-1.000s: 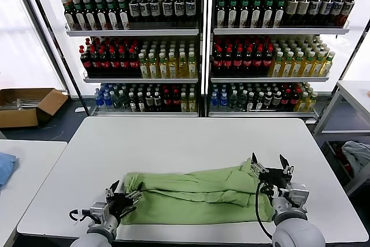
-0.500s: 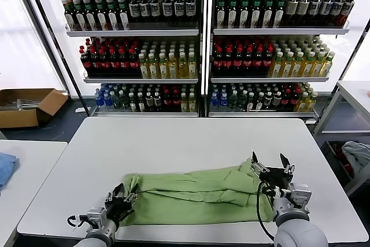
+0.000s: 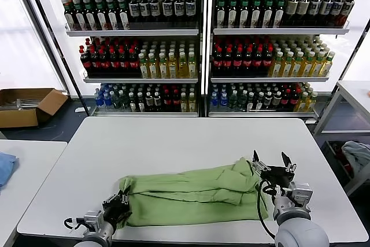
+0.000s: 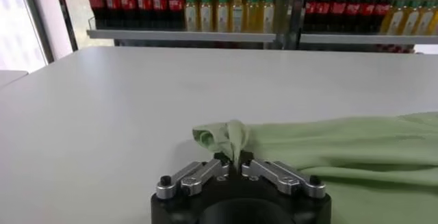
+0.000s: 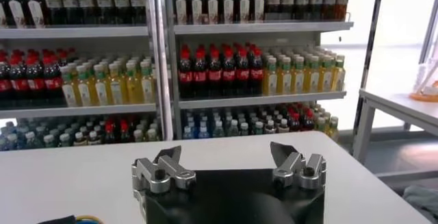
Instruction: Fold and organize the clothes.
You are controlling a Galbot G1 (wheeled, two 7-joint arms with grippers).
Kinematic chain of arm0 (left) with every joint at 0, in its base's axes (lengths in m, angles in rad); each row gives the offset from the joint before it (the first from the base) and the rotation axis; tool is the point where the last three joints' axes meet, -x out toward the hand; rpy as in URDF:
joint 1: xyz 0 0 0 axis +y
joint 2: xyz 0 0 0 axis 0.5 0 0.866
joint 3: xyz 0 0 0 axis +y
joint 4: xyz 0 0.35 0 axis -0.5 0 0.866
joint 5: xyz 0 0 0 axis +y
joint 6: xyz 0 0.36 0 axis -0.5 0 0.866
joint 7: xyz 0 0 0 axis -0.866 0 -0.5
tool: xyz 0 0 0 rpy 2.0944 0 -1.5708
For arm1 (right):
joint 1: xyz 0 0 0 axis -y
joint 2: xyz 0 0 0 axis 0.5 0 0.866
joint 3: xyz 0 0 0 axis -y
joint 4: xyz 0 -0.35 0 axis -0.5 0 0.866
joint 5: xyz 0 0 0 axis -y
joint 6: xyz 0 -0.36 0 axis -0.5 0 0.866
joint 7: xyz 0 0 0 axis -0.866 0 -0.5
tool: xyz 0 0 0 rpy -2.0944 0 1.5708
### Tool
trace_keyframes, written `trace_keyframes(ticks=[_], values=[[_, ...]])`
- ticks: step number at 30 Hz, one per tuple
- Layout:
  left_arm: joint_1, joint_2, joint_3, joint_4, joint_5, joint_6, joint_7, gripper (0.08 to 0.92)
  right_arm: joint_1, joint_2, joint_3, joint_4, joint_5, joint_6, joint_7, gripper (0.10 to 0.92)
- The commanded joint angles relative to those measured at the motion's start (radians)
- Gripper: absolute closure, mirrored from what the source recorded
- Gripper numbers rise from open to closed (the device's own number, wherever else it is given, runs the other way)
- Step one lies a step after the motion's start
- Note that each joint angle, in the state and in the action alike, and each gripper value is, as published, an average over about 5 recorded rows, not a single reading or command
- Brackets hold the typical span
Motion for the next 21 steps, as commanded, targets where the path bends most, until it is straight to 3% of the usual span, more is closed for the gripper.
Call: trace_keyframes(ticks=[1, 4, 8, 16, 18, 21], values=[[-0.008, 0.04, -0.052, 0.001, 0.008, -0.031, 0.007, 0.899, 0.018, -0.002, 0.0, -0.003, 0.002, -0.003, 0.005, 0.203], [-0.03, 0.121, -0.12, 0.011, -0.015, -0.032, 0.009, 0.902, 0.031, -0.004, -0.003, -0.009, 0.005, -0.005, 0.008, 0.203], [-0.062, 0.293, -0.252, 0.067, -0.075, -0.034, 0.017, 0.902, 0.041, -0.003, -0.005, -0.014, 0.008, -0.006, 0.008, 0.203], [-0.155, 0.626, -0.416, 0.4, -0.147, -0.074, 0.057, 0.902, 0.044, 0.006, -0.01, -0.016, 0.009, -0.005, 0.01, 0.203], [-0.176, 0.666, -0.417, 0.448, -0.149, -0.079, 0.066, 0.902, 0.042, 0.012, -0.013, -0.013, 0.006, -0.005, 0.012, 0.203], [-0.18, 0.654, -0.403, 0.434, -0.15, -0.076, 0.068, 0.902, 0.037, 0.022, -0.019, -0.006, 0.0, -0.006, 0.015, 0.203]])
